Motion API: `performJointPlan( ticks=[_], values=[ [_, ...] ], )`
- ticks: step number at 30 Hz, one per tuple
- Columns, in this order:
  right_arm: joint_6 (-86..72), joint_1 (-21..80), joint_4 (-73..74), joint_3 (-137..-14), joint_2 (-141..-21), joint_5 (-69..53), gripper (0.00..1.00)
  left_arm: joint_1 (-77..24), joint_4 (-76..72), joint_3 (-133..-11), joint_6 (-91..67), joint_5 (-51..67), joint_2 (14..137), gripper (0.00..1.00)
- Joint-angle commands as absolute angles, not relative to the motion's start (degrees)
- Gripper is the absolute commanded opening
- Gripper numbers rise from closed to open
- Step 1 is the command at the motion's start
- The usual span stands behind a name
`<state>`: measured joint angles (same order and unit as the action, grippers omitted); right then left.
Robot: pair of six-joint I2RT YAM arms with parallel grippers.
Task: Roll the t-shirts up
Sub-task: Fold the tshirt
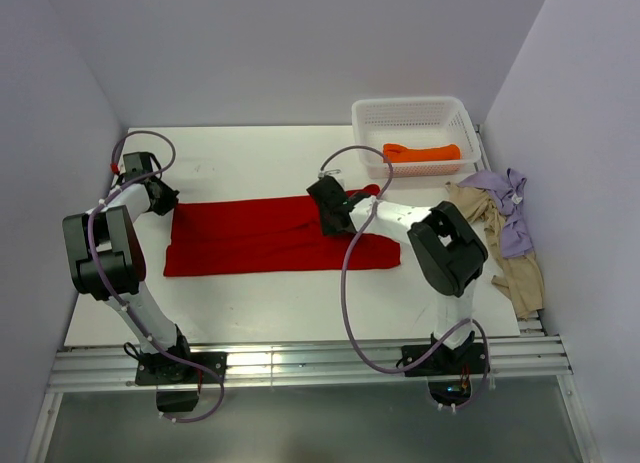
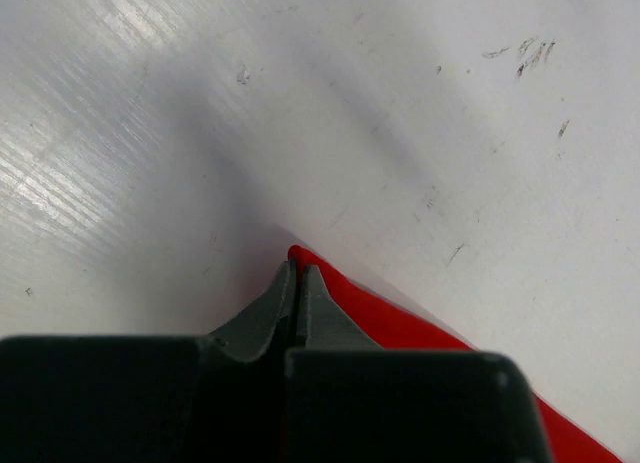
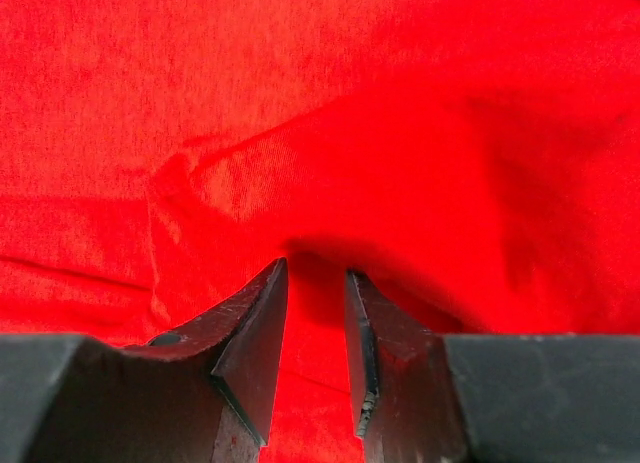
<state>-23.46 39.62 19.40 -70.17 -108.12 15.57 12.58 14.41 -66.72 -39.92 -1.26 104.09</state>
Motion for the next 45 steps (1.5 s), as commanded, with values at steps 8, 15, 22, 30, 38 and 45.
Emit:
performJointPlan(
  ticks=[8,15,22,30,38,45],
  values=[
    [-21.5,39.6,19.7,-74.7,-111.1,20.3,0.37,12.9,12.7,-67.1,-39.8,-0.5,103.7,0.00],
    [-19.7,38.9,18.8,-74.9,-112.1,20.2,0.38,12.8,12.6,-67.1,-39.8,-0.5,103.9,0.00],
    [-18.0,38.7,18.2,-75.4,-114.8,21.1,0.34,12.8,12.4,-67.0,-39.8,-0.4,104.0,0.00],
    [-18.2,38.5,16.8,-73.5,-111.9,21.4,0.11,12.7,12.7,-67.1,-39.7,-0.4,104.0,0.00],
    [-17.5,38.9,22.2,-75.3,-109.6,25.0,0.23,12.8,13.0,-67.1,-39.6,-0.9,103.6,0.00],
    [-17.1,38.9,19.6,-74.7,-110.2,24.3,0.28,12.7,12.9,-67.0,-39.6,-0.8,103.4,0.00]
  ],
)
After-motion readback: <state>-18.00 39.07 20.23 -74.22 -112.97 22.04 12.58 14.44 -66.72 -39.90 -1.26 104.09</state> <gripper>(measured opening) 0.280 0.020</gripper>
